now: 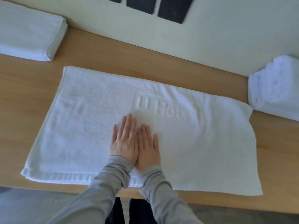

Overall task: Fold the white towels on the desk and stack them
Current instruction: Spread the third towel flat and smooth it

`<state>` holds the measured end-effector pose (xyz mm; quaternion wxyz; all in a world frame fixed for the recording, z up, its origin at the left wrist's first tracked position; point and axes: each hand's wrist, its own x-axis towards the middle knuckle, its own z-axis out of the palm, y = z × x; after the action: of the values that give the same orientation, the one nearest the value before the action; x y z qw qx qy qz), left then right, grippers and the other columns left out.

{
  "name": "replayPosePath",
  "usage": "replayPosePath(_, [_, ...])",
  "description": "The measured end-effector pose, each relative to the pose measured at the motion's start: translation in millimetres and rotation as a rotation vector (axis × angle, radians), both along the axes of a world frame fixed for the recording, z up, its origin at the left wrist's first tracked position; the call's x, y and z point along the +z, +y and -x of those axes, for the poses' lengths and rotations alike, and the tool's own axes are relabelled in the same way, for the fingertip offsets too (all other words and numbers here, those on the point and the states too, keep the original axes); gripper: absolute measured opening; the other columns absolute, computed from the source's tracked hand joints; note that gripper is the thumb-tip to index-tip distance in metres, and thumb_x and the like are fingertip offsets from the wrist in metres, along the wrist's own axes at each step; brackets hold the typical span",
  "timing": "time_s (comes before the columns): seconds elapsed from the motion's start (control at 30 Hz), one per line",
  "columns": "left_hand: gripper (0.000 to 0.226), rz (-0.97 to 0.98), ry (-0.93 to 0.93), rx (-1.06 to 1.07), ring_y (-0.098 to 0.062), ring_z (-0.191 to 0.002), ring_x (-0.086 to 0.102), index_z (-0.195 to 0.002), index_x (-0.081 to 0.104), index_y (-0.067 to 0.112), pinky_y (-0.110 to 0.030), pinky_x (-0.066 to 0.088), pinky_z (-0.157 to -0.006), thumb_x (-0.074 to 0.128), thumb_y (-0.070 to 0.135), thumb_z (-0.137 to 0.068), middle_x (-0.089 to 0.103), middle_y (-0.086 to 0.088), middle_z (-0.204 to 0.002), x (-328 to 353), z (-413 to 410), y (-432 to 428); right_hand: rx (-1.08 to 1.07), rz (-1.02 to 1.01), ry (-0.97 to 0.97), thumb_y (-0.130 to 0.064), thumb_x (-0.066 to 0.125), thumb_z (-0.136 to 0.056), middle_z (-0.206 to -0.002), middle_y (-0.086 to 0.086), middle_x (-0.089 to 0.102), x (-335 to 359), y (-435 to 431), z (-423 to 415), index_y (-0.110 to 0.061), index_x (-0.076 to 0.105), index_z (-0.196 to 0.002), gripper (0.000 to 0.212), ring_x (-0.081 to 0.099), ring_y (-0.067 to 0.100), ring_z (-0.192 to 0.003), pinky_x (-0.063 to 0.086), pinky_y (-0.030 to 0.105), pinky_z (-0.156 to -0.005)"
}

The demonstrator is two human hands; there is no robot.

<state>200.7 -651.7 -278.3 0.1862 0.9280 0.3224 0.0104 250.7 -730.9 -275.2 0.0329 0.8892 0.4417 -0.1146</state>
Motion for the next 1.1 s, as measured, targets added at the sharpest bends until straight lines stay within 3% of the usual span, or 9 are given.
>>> replayPosePath(0.17, [0.062, -0.059, 0.037, 0.034, -0.022, -0.143, 0.015, -0.147, 0.024, 0.012, -0.048, 0.011, -0.116, 0.021, 0.043, -0.093, 0.022, -0.008, -0.154, -16.9, 1.7, -3.2, -0.041, -0.034, 0.023, -0.038, 0.028, -0.092, -0.153, 0.003, 0.027, -10.3, -94.8, -46.3, -0.011, 0.031, -0.144, 0.059, 0.023, 0.019, -0.142, 0.018, 0.050, -0.110])
replayPosePath(0.37, [0.068, -0.089, 0.066, 0.054, -0.023, -0.143, 0.018, -0.148, 0.020, 0.013, -0.046, 0.009, -0.117, 0.012, 0.049, -0.092, 0.020, -0.008, -0.155, -15.0, -5.0, -10.9, -0.384, 0.071, -0.020, -0.048, 0.003, -0.090, -0.157, -0.001, -0.005, -9.0, -230.7, -132.2, -0.016, -0.003, -0.147, 0.066, -0.007, 0.014, -0.144, 0.003, 0.043, -0.118])
replayPosePath(0.5, [0.069, -0.084, 0.063, 0.088, -0.022, -0.144, 0.013, -0.149, 0.018, 0.013, -0.048, 0.008, -0.117, 0.012, 0.050, -0.091, 0.018, -0.007, -0.156, -13.2, -6.5, -13.1, -0.410, 0.070, 0.018, -0.049, -0.001, -0.087, -0.155, 0.000, -0.009, -1.6, -260.0, -148.6, -0.015, -0.004, -0.146, 0.068, -0.007, 0.016, -0.144, 0.000, 0.042, -0.119])
replayPosePath(0.57, [0.072, -0.064, 0.034, 0.136, -0.028, -0.143, 0.015, -0.148, 0.022, 0.007, -0.050, 0.008, -0.117, 0.012, 0.051, -0.091, 0.020, -0.013, -0.155, -9.3, -15.6, -21.4, -0.418, -0.006, 0.021, -0.047, 0.004, -0.089, -0.155, 0.006, 0.000, 2.6, -249.2, -145.3, -0.008, 0.005, -0.146, 0.069, 0.001, 0.023, -0.144, 0.003, 0.046, -0.118])
replayPosePath(0.63, [0.075, -0.061, -0.001, 0.110, -0.033, -0.142, 0.016, -0.146, 0.024, 0.002, -0.048, 0.008, -0.116, 0.011, 0.052, -0.092, 0.020, -0.017, -0.154, -3.3, -40.2, -40.5, -0.321, -0.114, 0.010, -0.041, 0.015, -0.094, -0.151, 0.014, 0.019, 7.3, -220.7, -133.2, 0.000, 0.024, -0.143, 0.064, 0.018, 0.032, -0.140, 0.010, 0.047, -0.115])
replayPosePath(0.73, [0.068, -0.047, -0.013, 0.008, -0.024, -0.144, 0.008, -0.147, 0.011, 0.010, -0.042, 0.003, -0.118, 0.011, 0.047, -0.091, 0.012, -0.008, -0.156, -2.7, -89.6, -75.3, 0.020, -0.164, 0.025, -0.033, 0.029, -0.093, -0.148, 0.012, 0.034, 3.1, -166.0, -105.7, -0.003, 0.039, -0.139, 0.056, 0.029, 0.028, -0.138, 0.023, 0.048, -0.111])
replayPosePath(0.8, [0.063, -0.068, 0.024, -0.008, -0.016, -0.144, 0.000, -0.147, 0.002, 0.015, -0.040, 0.000, -0.118, 0.005, 0.044, -0.090, 0.006, -0.003, -0.157, -7.5, -108.3, -85.8, 0.193, -0.115, 0.049, -0.035, 0.031, -0.092, -0.149, 0.006, 0.035, -2.1, -146.0, -98.2, -0.008, 0.042, -0.139, 0.055, 0.029, 0.021, -0.139, 0.029, 0.046, -0.110])
replayPosePath(0.87, [0.063, -0.093, 0.051, -0.013, -0.015, -0.144, 0.000, -0.147, 0.005, 0.017, -0.040, 0.000, -0.118, 0.004, 0.044, -0.090, 0.006, -0.001, -0.158, -15.0, -111.0, -84.1, 0.274, -0.056, 0.028, -0.039, 0.030, -0.094, -0.153, 0.002, 0.026, -6.7, -150.2, -112.4, -0.014, 0.032, -0.144, 0.056, 0.021, 0.019, -0.142, 0.019, 0.048, -0.112])
replayPosePath(1.1, [0.064, -0.095, 0.048, -0.007, -0.015, -0.144, 0.008, -0.148, 0.014, 0.017, -0.042, 0.006, -0.118, 0.013, 0.047, -0.092, 0.010, 0.002, -0.156, -19.2, -108.4, -81.6, -0.243, 0.041, -0.067, -0.047, 0.000, -0.091, -0.156, -0.003, -0.008, -8.6, -260.2, -205.9, -0.016, -0.001, -0.147, 0.065, -0.007, 0.014, -0.144, -0.005, 0.040, -0.117])
